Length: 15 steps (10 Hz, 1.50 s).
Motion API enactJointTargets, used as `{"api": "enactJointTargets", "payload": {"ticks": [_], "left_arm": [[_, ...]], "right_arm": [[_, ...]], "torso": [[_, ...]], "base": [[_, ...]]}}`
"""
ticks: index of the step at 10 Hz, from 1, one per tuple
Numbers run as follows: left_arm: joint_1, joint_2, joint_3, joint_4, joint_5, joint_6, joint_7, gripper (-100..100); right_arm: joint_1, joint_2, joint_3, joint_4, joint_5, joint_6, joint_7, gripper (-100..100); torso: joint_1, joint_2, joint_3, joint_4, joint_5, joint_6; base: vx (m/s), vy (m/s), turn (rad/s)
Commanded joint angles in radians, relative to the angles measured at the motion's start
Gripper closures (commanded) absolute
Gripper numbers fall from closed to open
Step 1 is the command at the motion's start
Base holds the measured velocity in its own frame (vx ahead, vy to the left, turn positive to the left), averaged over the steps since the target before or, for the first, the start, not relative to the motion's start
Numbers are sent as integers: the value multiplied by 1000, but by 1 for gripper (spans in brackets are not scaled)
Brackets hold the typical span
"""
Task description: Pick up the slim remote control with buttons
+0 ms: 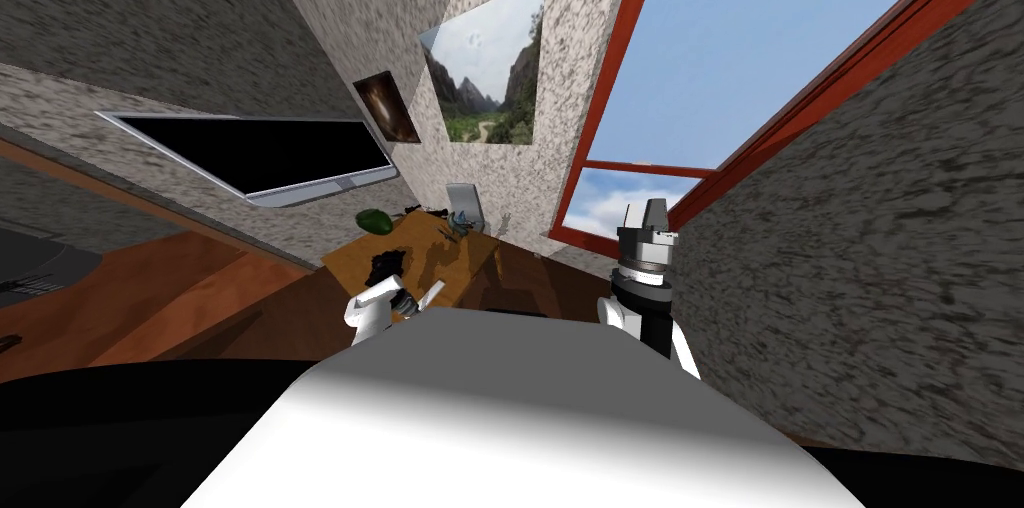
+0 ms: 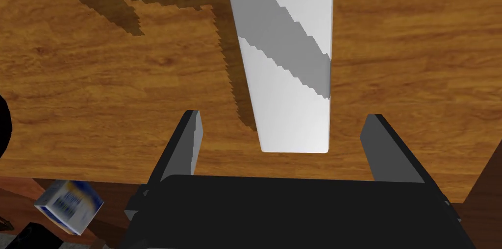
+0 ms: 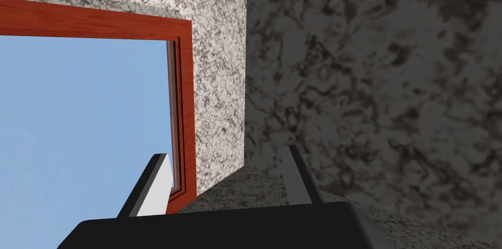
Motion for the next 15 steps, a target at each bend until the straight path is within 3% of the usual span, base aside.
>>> {"api": "enactJointTargets", "payload": {"ticks": [1, 5, 6, 7, 8, 12, 13, 14, 15], "left_arm": [[-12, 5, 2, 27, 4, 39, 7, -100], [-26, 12, 4, 73, 14, 97, 14, -100], [-23, 12, 4, 61, 13, 88, 12, -100], [-23, 12, 5, 63, 14, 91, 12, 0], [-21, 5, -6, 82, 15, 63, 14, -100], [-16, -12, -31, 127, 18, -2, 20, -100], [-17, -10, -26, 117, 17, 13, 19, -100], [-16, -10, -27, 118, 17, 9, 20, 100], [-16, -11, -27, 119, 17, 10, 20, 100]], "right_arm": [[0, 0, 0, 0, 0, 0, 0, 0], [0, 0, 0, 0, 0, 0, 0, 0], [0, 0, 0, 0, 0, 0, 0, 0], [0, 0, 0, 0, 0, 0, 0, 0], [0, 0, 0, 0, 0, 0, 0, 0], [0, 0, 0, 0, 0, 0, 0, 0], [0, 0, 0, 0, 0, 0, 0, 0], [0, 0, 0, 0, 0, 0, 0, 0], [0, 0, 0, 0, 0, 0, 0, 0]], "torso": [[0, 0, 0, 0, 0, 0], [-1, 1, 0, 0, 0, 0], [-1, 0, 0, 0, 0, 0], [-1, 3, 1, 0, 0, 0], [-1, 5, 3, 1, 0, 0], [1, 5, 3, 1, 0, 0], [1, 5, 3, 1, 0, 0], [0, 6, 3, 1, 0, 0], [-1, 6, 4, 1, 0, 0]], "base": [[88, 38, 1], [99, 21, 0], [46, 2, 0], [8, 1, 0], [13, 15, 36], [20, 28, 29], [12, 14, 4], [0, 0, 0], [0, 0, 0]]}}
